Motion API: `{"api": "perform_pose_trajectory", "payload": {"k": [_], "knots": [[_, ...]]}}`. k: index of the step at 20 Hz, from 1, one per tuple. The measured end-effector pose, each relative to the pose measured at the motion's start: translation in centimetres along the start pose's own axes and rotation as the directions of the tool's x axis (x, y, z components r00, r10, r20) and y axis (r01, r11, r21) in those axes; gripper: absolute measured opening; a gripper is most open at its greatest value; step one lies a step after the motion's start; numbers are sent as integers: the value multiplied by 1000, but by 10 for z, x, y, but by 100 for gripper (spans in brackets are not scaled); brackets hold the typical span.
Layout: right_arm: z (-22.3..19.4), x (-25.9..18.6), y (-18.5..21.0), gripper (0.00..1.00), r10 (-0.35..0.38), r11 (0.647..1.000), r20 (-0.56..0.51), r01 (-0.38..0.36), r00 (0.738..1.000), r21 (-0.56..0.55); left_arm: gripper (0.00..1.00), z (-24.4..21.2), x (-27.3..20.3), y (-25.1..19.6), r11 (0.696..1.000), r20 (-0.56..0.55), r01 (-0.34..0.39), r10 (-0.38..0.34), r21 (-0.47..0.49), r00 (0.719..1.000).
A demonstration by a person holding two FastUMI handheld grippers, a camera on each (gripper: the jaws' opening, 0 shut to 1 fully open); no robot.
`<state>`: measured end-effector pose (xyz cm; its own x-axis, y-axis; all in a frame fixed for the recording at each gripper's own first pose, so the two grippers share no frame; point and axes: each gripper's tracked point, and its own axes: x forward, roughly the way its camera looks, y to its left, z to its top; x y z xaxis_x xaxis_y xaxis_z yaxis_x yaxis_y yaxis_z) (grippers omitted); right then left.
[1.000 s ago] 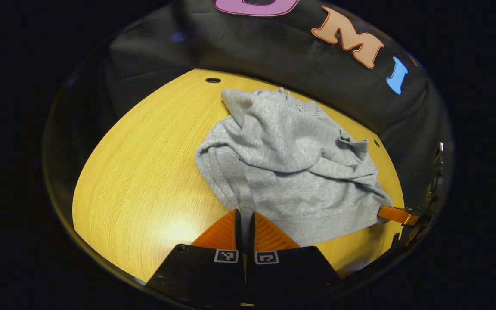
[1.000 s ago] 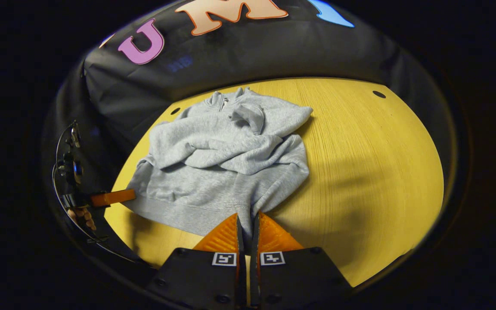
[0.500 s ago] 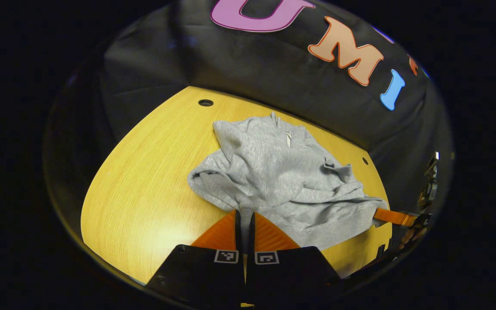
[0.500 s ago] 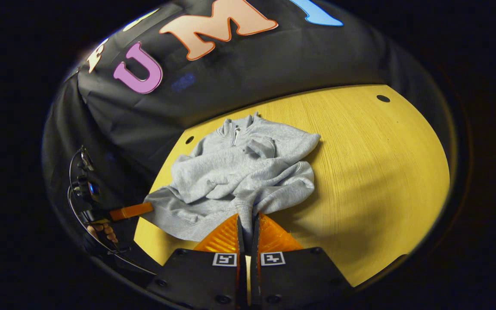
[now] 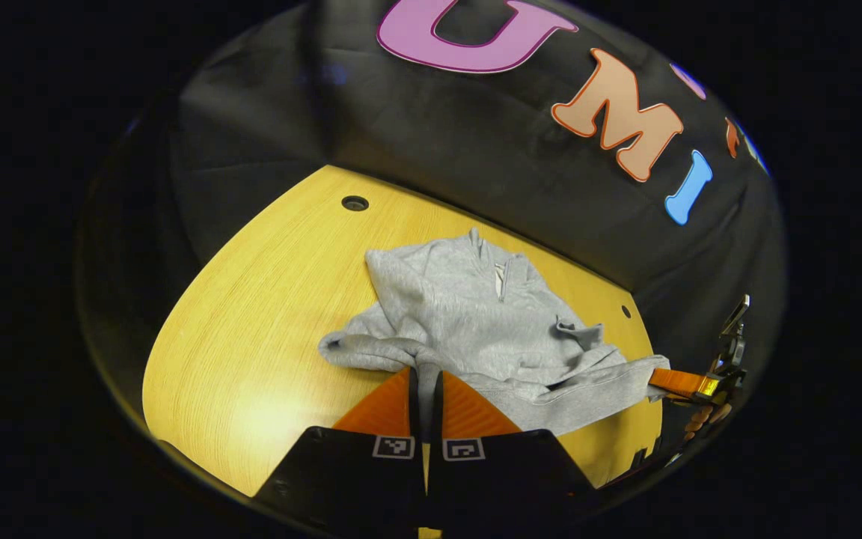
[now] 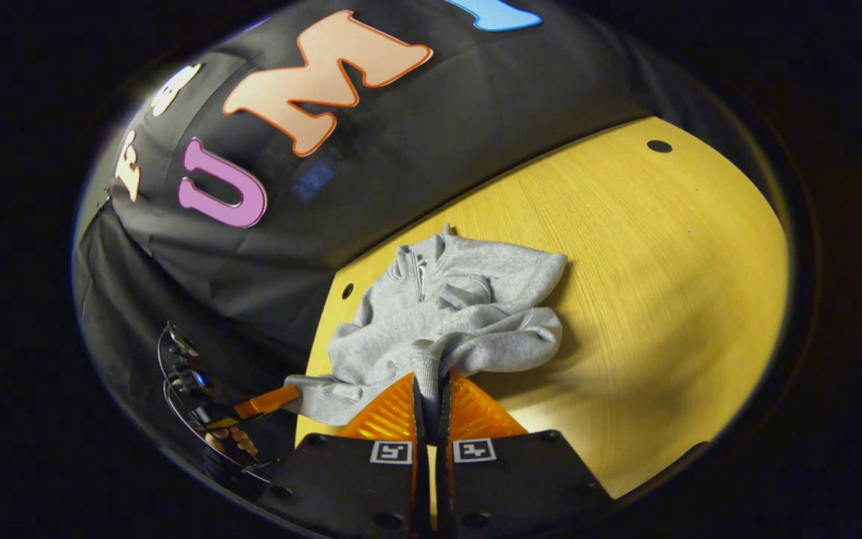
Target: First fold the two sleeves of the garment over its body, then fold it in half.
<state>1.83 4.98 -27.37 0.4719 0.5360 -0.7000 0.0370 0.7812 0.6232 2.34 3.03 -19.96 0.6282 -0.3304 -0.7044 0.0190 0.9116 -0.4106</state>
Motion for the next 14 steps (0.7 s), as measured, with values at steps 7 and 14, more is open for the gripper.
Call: {"api": "perform_pose_trajectory", "payload": {"k": [7,14], "knots": [[30,39,-4,6,16,983,-31,-10,999,181,0,29,37,3,999,-27,3,-4,-47,1000],[44,83,-25,6,-20,959,-55,35,998,281,0,34,85,13,998,-83,-31,27,-57,996]]}}
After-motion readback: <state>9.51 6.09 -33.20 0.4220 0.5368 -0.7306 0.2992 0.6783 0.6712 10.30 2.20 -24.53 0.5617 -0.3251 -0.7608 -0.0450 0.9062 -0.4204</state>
